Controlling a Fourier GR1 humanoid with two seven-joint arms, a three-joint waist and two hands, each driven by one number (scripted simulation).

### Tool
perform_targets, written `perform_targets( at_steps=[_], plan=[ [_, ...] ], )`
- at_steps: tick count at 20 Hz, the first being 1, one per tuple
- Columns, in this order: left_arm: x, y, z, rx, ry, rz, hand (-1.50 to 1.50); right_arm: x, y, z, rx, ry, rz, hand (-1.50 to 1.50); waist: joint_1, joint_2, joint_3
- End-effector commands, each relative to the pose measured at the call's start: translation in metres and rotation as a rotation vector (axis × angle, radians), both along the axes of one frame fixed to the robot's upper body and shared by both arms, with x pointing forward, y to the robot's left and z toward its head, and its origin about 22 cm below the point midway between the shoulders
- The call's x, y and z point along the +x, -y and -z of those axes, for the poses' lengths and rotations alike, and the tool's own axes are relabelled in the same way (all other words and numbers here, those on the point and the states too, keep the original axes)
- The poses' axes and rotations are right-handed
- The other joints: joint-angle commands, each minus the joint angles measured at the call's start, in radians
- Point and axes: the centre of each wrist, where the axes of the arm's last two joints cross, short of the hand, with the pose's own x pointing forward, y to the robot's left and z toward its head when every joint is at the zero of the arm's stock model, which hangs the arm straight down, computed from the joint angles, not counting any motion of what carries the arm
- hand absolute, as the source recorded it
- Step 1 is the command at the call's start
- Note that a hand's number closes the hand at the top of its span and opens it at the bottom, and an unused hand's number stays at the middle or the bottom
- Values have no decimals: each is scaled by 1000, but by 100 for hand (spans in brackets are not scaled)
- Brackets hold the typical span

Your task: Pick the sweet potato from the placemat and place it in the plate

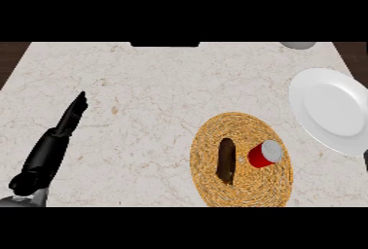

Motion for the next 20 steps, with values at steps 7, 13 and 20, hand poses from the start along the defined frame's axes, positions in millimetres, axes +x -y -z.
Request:
perform_targets(
  at_steps=[7,13,20],
  plan=[
    [-24,8,62,-200,-381,-183,0,-1,40,-19,-903,-246,341,150,0,31,-42],
    [-17,33,86,-361,-571,-222,0,-14,-32,14,-711,-176,611,-150,0,-4,20],
    [-18,27,91,-365,-580,-212,0,-57,-86,4,-906,-297,624,-150,10,-6,23]
  ],
)
